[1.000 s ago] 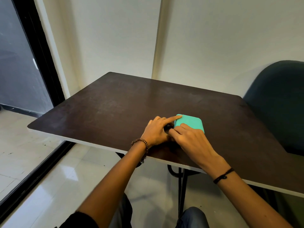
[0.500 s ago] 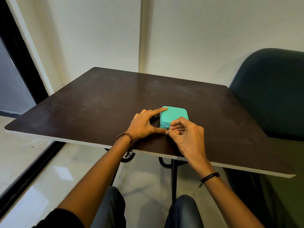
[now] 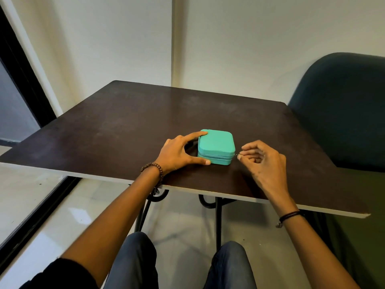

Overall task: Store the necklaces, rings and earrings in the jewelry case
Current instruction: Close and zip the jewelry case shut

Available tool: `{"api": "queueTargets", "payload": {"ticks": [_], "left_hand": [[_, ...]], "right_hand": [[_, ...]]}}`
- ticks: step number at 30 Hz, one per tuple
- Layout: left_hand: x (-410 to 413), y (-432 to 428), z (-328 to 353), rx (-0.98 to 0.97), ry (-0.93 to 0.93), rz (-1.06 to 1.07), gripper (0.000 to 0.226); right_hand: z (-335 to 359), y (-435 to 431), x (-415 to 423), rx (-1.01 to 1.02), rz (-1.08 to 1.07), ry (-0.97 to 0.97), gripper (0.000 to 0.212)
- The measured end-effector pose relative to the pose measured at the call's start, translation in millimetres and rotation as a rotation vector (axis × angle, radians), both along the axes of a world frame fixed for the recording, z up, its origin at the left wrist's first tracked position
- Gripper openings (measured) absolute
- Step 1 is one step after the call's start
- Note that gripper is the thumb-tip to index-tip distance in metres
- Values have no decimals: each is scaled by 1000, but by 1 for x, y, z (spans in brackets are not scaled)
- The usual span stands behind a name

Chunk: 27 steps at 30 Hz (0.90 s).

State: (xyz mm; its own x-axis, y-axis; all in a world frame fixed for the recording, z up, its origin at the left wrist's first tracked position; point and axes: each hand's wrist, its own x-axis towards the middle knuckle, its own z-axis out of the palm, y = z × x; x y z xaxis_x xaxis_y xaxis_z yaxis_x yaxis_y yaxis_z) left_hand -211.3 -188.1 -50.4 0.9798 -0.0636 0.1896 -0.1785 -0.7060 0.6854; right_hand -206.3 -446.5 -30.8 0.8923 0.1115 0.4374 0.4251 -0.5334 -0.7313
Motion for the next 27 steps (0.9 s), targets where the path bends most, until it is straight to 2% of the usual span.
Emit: {"api": "queueTargets", "payload": {"ticks": [10, 18, 25, 27], "left_hand": [[-1, 0, 0, -28, 6, -3, 94], [-2, 1, 1, -36, 36, 12, 94], [-5, -2, 8, -49, 73, 54, 106], [-7, -3, 7, -70, 71, 75, 100]], "right_hand": [[6, 21, 68, 76, 13, 53, 20], [13, 41, 96, 22, 101, 175, 20], [-3, 45, 70, 76, -129, 215, 10], [-8, 45, 58, 130, -152, 259, 11]]}}
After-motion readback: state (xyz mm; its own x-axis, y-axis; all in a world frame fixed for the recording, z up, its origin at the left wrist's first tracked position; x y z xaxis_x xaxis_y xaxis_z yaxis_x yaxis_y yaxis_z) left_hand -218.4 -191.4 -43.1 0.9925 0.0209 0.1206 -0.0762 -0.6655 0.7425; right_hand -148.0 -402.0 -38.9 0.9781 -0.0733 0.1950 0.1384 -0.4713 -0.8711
